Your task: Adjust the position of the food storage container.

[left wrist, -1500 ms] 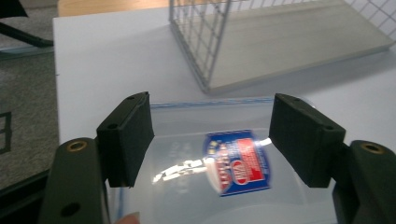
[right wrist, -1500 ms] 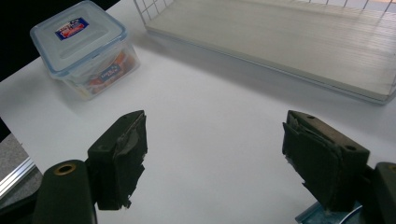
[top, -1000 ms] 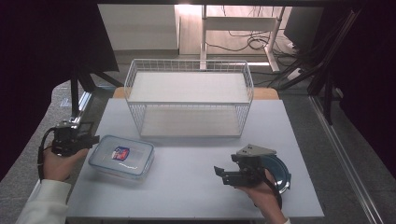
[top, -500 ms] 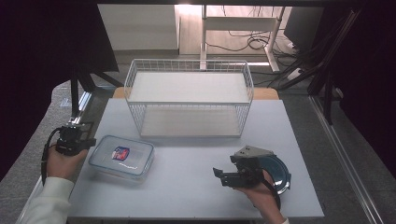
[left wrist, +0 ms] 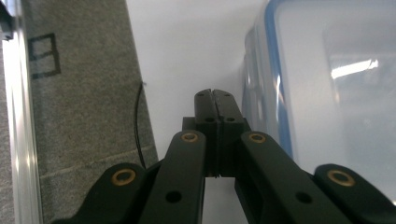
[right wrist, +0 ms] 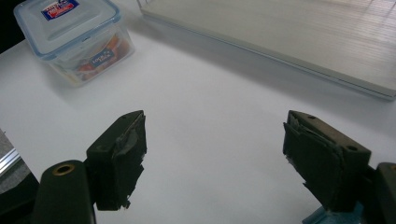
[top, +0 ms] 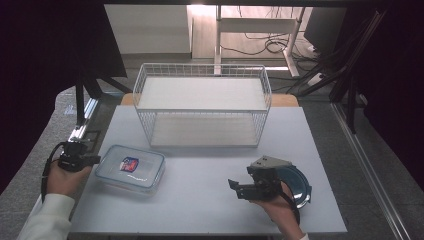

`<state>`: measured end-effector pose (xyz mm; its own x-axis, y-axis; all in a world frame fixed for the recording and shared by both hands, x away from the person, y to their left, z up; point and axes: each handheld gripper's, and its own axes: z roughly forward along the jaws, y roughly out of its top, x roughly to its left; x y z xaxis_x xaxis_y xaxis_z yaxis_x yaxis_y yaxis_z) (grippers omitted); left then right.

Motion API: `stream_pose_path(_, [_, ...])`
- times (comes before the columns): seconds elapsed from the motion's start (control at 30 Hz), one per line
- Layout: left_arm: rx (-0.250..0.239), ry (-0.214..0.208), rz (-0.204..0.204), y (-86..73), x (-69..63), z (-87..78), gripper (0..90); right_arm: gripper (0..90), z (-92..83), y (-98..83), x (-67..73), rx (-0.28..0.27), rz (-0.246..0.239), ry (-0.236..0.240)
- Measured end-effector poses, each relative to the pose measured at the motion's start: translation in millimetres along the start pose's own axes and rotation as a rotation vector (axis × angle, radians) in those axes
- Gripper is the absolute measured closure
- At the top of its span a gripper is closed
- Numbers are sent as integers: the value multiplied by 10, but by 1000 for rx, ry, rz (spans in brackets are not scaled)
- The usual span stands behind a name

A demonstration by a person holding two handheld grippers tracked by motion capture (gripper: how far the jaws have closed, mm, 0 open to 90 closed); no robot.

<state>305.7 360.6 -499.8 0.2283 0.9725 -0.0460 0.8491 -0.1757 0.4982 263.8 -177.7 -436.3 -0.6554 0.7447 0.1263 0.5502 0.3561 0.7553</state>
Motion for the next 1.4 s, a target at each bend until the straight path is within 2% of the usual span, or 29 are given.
stream_pose_path(0.07, [21, 33, 21, -14, -44, 43, 900, 212, 8, 0, -5, 1, 1, -8])
stream_pose_path(0.1, [19, 17, 16, -22, -47, 49, 900, 212, 14, 0, -7, 4, -1, -14])
stream_pose_path(0.17, [7, -46, 7, -35, -51, 61, 900, 212, 23, -1, -9, 6, 3, -14])
stream_pose_path(0.2, [6, -61, 6, -35, -68, 73, 900, 212, 22, 0, -6, 6, 2, -13])
stream_pose_path(0.3, [14, -55, 30, -21, -152, 86, 900, 212, 7, 8, 4, 0, -2, -15])
stream_pose_path(0.37, [14, -70, 41, -29, -202, 82, 900, 212, -13, 15, 17, -1, -7, -11])
stream_pose_path(0.53, [-13, -88, 31, -81, -305, 84, 900, 212, -50, 30, 30, -11, -1, -9])
stream_pose_path(0.67, [-20, -122, 30, -93, -391, 84, 900, 212, -74, 29, 32, -14, 7, -10])
stream_pose_path(0.77, [-20, -129, 38, -107, -473, 78, 900, 212, -89, 40, 35, -20, 9, -9])
stream_pose_path(0.87, [-39, -161, 26, -152, -564, 82, 900, 210, -103, 52, 44, -26, 17, 6])
stream_pose_path(0.97, [-55, -209, 2, -194, -643, 92, 900, 198, -114, 71, 53, -30, 21, -1])
stream_pose_path(1.03, [-56, -219, 5, -206, -675, 92, 900, 197, -120, 79, 51, -36, 22, -4])
stream_pose_path(1.07, [-49, -229, 22, -221, -749, 94, 900, 197, -128, 91, 55, -42, 30, -9])
stream_pose_path(1.23, [-37, -240, 66, -229, -913, 70, 900, 195, -126, 102, 88, -43, 23, -3])
stream_pose_path(1.4, [-53, -267, 66, -234, -996, 34, 900, 195, -128, 113, 99, -56, 21, -4])
